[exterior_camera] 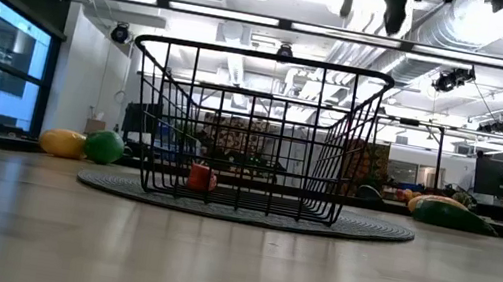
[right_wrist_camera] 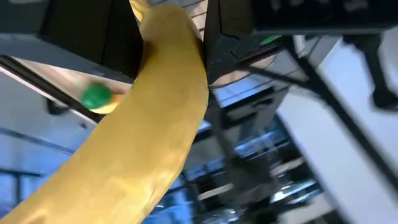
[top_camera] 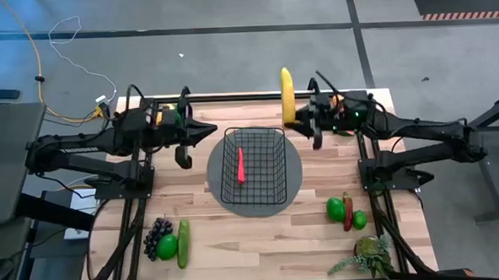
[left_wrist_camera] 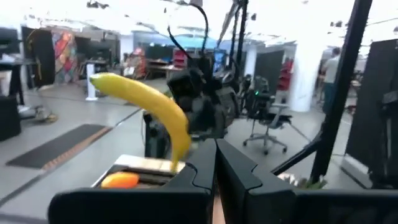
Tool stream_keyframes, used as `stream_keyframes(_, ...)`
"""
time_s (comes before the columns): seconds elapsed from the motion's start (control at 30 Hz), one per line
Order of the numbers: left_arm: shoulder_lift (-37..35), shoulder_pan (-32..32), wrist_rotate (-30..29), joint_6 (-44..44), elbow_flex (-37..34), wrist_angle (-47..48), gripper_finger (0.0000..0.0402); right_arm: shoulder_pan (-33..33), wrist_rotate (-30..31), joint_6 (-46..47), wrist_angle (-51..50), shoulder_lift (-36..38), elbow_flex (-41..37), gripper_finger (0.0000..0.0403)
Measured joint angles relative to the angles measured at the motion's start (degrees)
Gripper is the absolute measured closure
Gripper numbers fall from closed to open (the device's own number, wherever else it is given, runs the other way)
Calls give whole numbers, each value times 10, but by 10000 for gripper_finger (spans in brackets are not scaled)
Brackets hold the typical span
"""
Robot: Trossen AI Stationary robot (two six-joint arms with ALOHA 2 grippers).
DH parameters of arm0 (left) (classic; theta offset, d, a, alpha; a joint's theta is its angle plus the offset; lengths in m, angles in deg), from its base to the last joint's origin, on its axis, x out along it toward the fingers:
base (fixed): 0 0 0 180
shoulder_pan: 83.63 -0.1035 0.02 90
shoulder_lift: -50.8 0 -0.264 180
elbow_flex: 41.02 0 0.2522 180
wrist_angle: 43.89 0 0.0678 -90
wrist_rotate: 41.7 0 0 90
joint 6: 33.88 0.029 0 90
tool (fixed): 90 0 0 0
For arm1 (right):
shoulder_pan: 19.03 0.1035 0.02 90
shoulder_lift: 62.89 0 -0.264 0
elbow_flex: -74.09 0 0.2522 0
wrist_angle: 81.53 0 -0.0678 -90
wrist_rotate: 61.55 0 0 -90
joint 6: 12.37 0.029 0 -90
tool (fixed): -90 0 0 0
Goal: Build produce basket
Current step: Put the yellow banana into the black wire basket
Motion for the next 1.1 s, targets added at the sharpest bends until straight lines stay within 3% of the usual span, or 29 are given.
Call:
stream_keyframes(0.33, 43, 14, 24, 19, 15, -7, 401, 120, 118, -90, -25, -1, 0, 290)
stream_keyframes(0.73, 46, 11, 9, 20, 15, -7, 401, 125, 128, -70, -25, -1, 0, 290)
stream_keyframes(1.0, 45, 11, 0, 29, 15, -5, 401, 138, 113, 69, -25, -2, 1, 290)
stream_keyframes(1.1, 35, 11, -35, 63, 15, 18, 401, 165, 109, 103, -60, -19, 27, 290)
